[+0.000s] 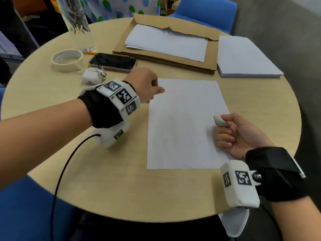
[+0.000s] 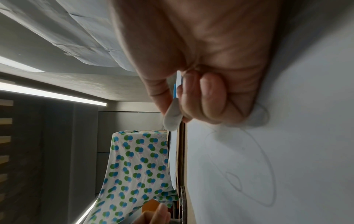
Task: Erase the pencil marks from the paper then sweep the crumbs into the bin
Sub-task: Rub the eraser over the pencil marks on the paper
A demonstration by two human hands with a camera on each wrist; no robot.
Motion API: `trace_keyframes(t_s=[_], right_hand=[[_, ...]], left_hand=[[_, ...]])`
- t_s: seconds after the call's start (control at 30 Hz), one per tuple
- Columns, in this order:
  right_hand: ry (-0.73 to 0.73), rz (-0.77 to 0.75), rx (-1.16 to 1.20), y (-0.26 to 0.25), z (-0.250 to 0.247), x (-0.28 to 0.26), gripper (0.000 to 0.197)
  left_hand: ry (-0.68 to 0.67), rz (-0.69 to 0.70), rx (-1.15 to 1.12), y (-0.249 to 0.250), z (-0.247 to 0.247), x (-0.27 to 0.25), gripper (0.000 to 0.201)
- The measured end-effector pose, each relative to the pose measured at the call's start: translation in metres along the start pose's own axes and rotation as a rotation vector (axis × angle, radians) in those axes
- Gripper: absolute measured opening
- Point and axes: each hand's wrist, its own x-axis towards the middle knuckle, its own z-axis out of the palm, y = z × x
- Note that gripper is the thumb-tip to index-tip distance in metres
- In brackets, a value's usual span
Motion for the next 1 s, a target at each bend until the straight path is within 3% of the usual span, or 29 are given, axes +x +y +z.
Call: trace_keyframes(t_s=[0.07,0.2,0.27,0.37,0.57,0.67,0.77,0.87,0.93,1.0], right_hand=[[0.012,0.008,-0.012,-0.001,0.001,0.0,0.037],[0.064,0.018,-0.016,-0.002,0.005,0.0,0.034],[0.128,0.03,-0.08,-0.003,0.01,-0.002,0.027],[0.235,0.008,-0.276,-0.007,0.024,0.0,0.016],[0.176,-0.044,-0.943,-0.027,0.074,0.022,0.011],[0.242,-0.076,-1.15,-0.037,0.093,0.041,0.013],[0.285,-0.117,-1.283,-0.039,0.102,0.053,0.018],[0.19,-0.064,-1.361,-0.025,0.106,0.049,0.015],[0.139,-0.014,-1.361,-0.021,0.109,0.045,0.012],[0.182,-0.032,-1.313,-0.027,0.11,0.048,0.01]], left_hand=[[-0.111,0.072,0.054,0.001,0.002,0.001,0.023],[-0.567,0.15,0.408,-0.002,0.012,-0.004,0.099],[-0.646,0.165,0.507,-0.005,0.017,-0.008,0.118],[-0.668,0.177,0.5,-0.008,0.024,-0.01,0.127],[-0.659,0.181,0.439,-0.015,0.028,-0.009,0.132],[-0.644,0.194,0.424,-0.019,0.028,-0.009,0.132],[-0.641,0.202,0.418,-0.021,0.029,-0.009,0.133],[-0.651,0.205,0.421,-0.022,0.029,-0.008,0.132],[-0.659,0.204,0.425,-0.022,0.029,-0.008,0.132],[-0.66,0.206,0.425,-0.022,0.029,-0.009,0.132]])
